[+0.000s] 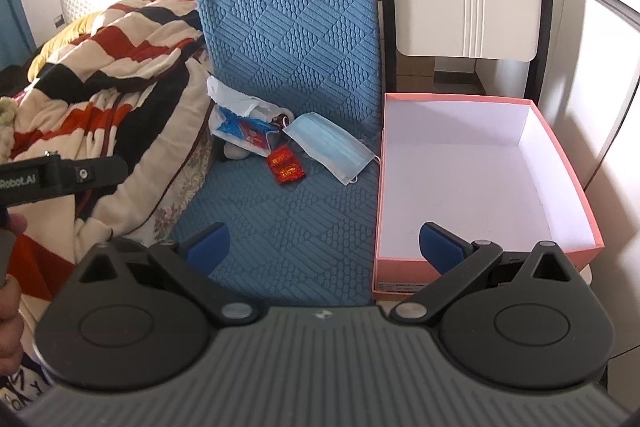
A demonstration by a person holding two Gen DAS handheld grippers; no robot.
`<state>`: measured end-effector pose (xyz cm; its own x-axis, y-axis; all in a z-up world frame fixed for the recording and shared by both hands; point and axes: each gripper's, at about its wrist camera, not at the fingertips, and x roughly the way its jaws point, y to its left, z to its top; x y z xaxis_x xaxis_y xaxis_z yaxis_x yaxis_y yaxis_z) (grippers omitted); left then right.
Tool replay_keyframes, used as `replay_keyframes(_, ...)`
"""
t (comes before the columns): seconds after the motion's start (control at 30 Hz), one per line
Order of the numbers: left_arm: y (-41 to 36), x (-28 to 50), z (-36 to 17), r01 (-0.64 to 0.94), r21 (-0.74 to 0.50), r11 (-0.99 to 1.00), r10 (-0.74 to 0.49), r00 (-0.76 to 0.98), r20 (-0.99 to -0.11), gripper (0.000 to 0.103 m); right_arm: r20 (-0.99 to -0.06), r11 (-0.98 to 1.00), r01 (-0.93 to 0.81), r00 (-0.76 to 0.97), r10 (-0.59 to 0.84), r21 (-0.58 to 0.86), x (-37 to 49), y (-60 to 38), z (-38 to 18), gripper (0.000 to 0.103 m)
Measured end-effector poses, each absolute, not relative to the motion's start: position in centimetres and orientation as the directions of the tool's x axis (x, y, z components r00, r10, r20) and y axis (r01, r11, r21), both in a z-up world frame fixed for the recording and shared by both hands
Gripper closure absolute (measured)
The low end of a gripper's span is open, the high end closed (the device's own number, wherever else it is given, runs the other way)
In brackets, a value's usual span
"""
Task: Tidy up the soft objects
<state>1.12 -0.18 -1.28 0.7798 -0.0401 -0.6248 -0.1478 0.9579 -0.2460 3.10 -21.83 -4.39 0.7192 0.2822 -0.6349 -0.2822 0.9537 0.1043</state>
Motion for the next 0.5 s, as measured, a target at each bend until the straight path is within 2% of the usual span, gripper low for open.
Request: replay_keyframes(0.5,0.3,4.0,-3.7,-0.121,-0.282,0.952,-0.079,0.792,-0.606,0.0,-0.654,0.949,-0.306,0.703,0.28,0.079,4.4,-21.3,-6.4,0.0)
